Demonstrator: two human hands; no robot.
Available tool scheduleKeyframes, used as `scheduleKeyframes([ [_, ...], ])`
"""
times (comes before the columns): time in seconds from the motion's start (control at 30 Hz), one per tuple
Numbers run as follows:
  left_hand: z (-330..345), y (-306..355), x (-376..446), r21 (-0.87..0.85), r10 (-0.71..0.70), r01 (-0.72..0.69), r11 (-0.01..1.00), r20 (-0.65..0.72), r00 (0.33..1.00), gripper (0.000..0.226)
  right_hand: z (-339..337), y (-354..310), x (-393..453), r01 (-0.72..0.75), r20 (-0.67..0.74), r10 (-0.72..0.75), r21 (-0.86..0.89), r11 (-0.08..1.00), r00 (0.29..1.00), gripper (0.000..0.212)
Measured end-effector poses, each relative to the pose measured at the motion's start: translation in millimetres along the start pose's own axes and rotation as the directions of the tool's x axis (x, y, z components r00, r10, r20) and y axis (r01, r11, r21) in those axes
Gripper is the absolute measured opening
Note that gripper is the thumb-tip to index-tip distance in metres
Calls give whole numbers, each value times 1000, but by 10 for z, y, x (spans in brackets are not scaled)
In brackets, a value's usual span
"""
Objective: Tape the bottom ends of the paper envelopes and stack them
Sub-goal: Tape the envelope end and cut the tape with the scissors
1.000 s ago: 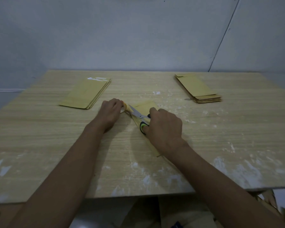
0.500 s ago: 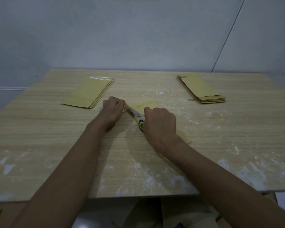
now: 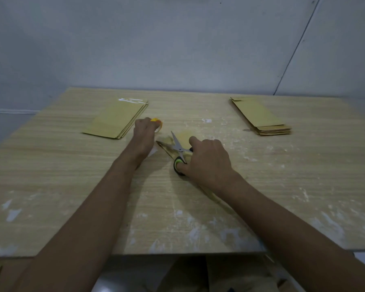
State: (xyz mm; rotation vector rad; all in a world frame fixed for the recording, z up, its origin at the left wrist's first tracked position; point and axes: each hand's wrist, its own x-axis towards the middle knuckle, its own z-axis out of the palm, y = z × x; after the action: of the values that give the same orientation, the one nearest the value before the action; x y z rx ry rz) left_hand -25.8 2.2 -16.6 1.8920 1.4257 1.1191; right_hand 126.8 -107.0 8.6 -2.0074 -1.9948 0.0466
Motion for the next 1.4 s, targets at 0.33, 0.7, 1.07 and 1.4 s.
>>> scheduleKeyframes([
  [0.33,4,-61,42,135,-178,162,977,118,977,59,13,60,-19,29,15,-29,10,1000,999,49],
  [0.7,41,-136,187,276,-256,221,935,99,962,75,12,224,-57,66,79,-75,110,992,994,50],
  [1.07,105,193,371,-17,-137,138,990,72,988,24,-157,755,484,-271,-87,298,238,933,950,44],
  [1.4,459,175,512,274,-28,-20,962,168,985,33,33,951,973,-277,-177,303,158,948,936,11],
])
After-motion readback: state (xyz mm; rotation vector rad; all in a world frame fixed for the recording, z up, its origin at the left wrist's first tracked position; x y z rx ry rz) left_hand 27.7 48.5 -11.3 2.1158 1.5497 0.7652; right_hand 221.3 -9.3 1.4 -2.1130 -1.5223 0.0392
